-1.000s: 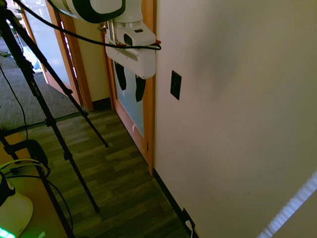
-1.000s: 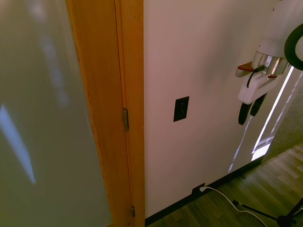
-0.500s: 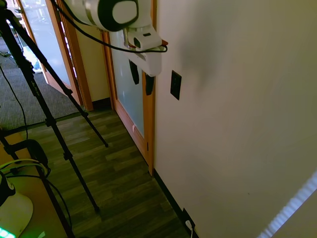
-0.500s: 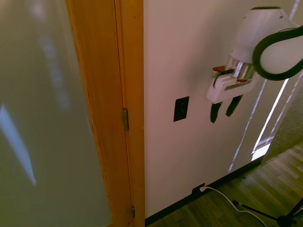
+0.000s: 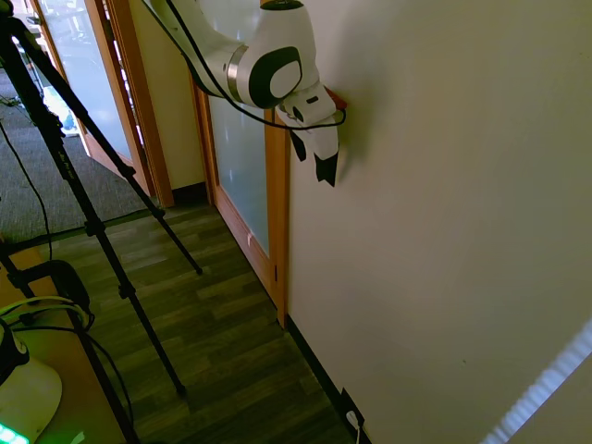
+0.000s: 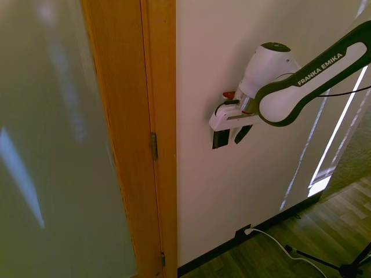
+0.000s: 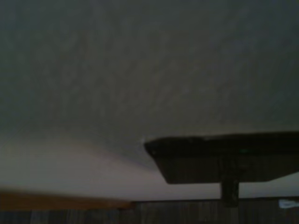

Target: Turn on the light

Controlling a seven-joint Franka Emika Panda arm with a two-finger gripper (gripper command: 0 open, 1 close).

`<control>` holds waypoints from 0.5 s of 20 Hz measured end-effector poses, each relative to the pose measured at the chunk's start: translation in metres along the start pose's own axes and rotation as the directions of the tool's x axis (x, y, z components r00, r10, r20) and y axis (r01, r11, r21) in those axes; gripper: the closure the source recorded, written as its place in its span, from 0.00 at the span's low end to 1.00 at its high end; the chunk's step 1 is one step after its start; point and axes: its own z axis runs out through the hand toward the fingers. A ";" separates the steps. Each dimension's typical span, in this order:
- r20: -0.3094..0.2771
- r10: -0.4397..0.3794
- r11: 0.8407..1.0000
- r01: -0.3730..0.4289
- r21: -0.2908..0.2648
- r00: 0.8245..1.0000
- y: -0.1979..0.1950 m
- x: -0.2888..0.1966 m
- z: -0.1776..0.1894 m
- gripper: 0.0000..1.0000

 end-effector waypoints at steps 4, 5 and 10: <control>-0.083 0.021 1.000 -0.020 0.016 0.996 0.002 0.003 0.001 1.00; -0.109 0.034 0.999 -0.033 0.008 0.993 0.004 0.005 0.003 1.00; -0.146 0.035 0.999 -0.031 0.029 0.989 -0.002 -0.001 0.002 1.00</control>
